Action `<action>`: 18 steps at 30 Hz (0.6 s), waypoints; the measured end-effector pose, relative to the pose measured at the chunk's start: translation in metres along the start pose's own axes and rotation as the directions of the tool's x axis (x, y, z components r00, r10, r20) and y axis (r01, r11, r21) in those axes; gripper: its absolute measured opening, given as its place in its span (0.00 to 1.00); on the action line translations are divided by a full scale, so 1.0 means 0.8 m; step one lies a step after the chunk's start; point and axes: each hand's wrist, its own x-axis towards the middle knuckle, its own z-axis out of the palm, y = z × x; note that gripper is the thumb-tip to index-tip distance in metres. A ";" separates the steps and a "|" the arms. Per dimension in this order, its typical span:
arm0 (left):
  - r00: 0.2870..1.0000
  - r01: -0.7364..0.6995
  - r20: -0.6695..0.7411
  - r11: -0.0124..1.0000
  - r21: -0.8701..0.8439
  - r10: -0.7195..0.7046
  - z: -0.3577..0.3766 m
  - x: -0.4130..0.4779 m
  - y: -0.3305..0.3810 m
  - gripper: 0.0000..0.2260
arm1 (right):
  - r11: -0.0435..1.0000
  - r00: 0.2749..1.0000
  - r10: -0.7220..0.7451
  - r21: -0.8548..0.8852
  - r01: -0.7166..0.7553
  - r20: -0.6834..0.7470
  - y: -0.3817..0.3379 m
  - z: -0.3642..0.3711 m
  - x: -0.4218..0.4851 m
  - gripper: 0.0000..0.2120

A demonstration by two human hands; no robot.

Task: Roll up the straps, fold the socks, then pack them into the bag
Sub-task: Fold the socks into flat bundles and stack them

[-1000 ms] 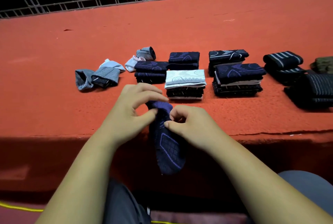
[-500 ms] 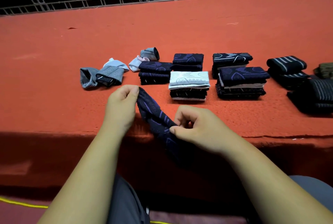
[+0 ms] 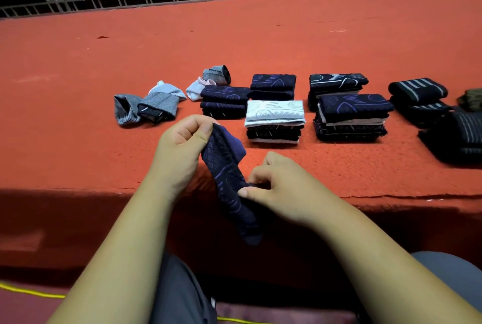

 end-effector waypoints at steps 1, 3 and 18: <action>1.000 0.005 -0.019 1.000 -0.003 -0.005 -0.003 0.001 -0.002 0.11 | 1.000 1.000 -0.005 0.010 0.005 0.013 0.002 -0.002 0.000 0.13; 0.995 0.016 -0.097 1.000 -0.007 -0.017 -0.009 0.005 -0.008 0.11 | 1.000 1.000 -0.020 0.024 0.020 -0.002 0.005 -0.006 -0.002 0.13; 0.991 0.086 -0.091 0.979 -0.183 -0.103 -0.010 0.011 -0.017 0.11 | 0.960 0.996 -0.005 0.277 0.030 -0.091 -0.004 -0.019 -0.014 0.19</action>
